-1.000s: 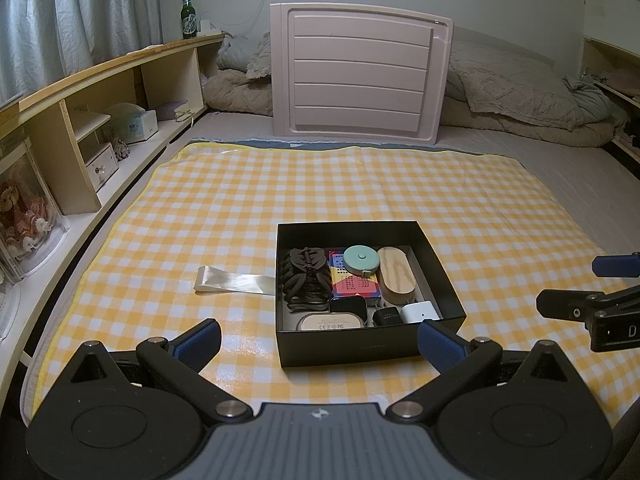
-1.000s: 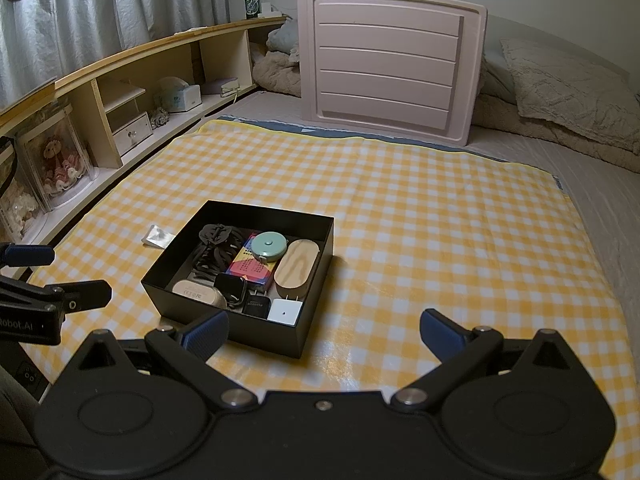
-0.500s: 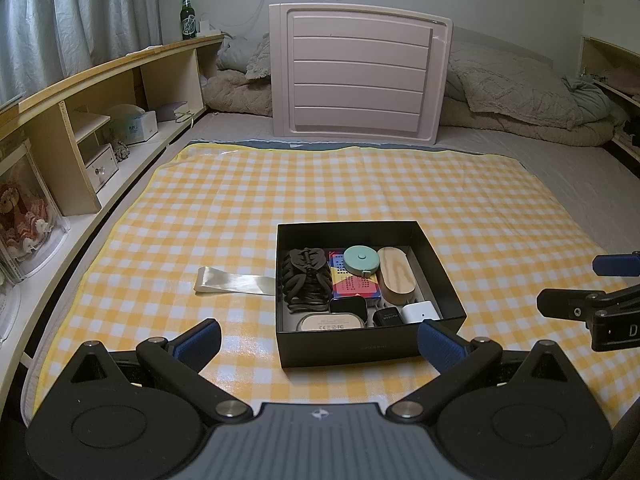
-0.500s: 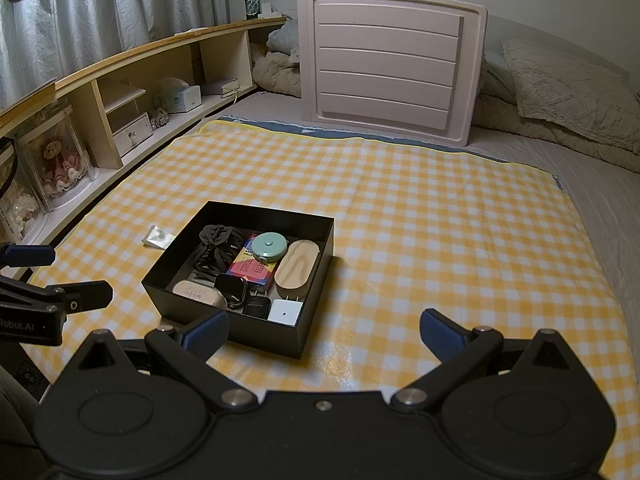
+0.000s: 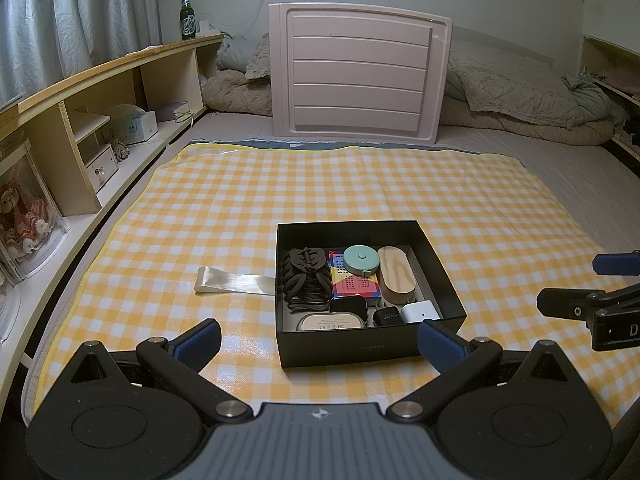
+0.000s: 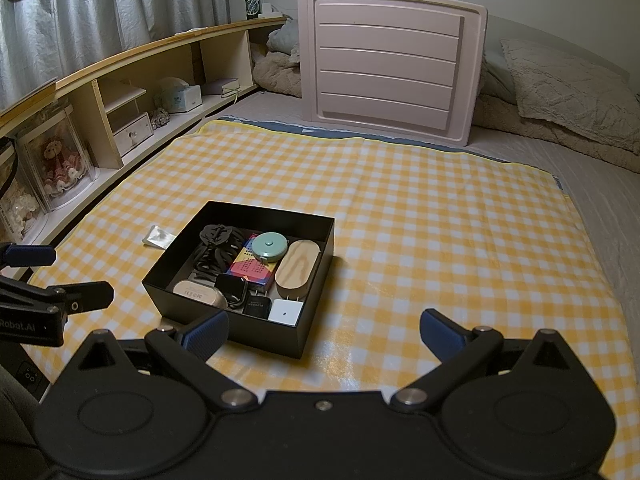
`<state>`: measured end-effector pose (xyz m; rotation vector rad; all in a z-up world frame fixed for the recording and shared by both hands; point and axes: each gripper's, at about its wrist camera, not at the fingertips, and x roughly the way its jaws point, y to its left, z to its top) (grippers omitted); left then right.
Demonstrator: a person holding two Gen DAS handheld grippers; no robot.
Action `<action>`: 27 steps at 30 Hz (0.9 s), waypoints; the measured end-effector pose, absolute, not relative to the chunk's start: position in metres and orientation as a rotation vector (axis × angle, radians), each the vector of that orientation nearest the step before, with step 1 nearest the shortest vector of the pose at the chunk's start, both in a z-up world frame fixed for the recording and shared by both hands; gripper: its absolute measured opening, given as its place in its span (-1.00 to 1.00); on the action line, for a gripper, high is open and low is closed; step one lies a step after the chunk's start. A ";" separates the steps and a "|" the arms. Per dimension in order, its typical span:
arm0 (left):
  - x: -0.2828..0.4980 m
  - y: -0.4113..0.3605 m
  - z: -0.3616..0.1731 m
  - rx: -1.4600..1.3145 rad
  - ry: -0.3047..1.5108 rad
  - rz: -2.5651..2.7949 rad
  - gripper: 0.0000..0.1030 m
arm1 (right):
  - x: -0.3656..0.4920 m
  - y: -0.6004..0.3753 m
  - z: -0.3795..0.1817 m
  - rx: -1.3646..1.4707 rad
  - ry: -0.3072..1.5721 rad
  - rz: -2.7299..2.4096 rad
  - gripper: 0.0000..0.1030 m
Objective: Organize rigid objects
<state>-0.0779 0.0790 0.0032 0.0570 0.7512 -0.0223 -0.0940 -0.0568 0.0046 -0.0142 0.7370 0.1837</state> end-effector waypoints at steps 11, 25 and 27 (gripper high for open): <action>-0.078 0.079 0.004 0.058 0.754 -0.024 1.00 | -0.094 -0.057 0.005 -0.013 0.736 0.185 1.00; -0.078 0.081 0.003 0.059 0.756 -0.023 1.00 | -0.094 -0.058 0.005 -0.014 0.736 0.186 1.00; -0.078 0.081 0.003 0.059 0.757 -0.023 1.00 | -0.094 -0.057 0.005 -0.014 0.736 0.185 1.00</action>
